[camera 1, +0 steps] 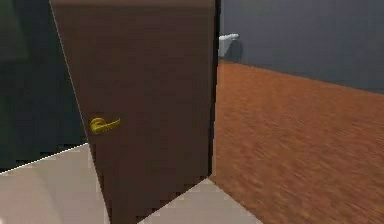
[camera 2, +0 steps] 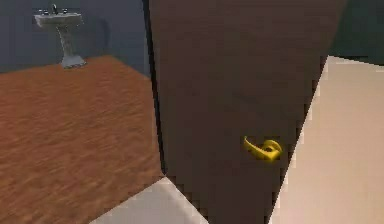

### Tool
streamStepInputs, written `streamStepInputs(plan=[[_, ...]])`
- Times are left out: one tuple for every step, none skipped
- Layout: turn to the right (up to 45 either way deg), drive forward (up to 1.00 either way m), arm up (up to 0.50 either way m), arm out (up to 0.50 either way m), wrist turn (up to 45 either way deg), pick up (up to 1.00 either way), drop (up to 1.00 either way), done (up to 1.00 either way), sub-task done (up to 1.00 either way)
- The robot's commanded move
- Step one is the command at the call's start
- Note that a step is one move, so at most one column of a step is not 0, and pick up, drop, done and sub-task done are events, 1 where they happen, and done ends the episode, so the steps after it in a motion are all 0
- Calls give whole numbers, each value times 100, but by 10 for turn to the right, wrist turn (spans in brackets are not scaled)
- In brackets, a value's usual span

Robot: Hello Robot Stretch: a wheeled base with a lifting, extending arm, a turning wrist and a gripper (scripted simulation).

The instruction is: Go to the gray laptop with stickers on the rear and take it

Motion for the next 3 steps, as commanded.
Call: streamStepInputs(plan=[[450,0,0,0,0,0,0,0,0],[30,0,0,0,0,0,0,0,0],[0,50,0,0,0,0,0,0,0]])
